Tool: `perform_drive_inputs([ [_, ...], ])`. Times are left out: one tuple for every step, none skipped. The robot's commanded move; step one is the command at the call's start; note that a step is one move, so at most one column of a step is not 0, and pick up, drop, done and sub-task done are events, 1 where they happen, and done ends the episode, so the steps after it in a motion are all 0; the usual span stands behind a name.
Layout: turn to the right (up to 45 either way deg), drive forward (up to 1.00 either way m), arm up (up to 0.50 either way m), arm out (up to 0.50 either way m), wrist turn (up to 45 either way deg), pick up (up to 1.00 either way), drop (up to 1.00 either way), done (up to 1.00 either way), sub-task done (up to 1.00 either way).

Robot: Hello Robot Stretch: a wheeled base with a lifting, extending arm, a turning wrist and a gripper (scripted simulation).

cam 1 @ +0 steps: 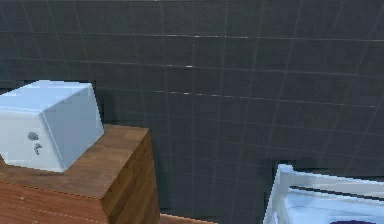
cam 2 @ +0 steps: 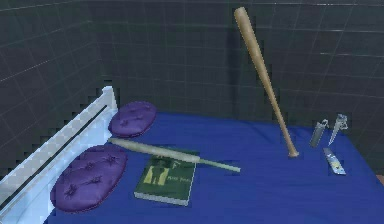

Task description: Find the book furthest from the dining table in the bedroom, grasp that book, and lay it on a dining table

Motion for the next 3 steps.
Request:
perform_drive_inputs([
  [0.0,0.00,0.50,0.00,0.0,0.00,0.00,0.00,0.00],
  [0.0,0.00,0.14,0.00,0.0,0.00,0.00,0.00,0.00],
  [0.0,0.00,0.00,0.26,0.0,0.00,0.00,0.00,0.00],
])
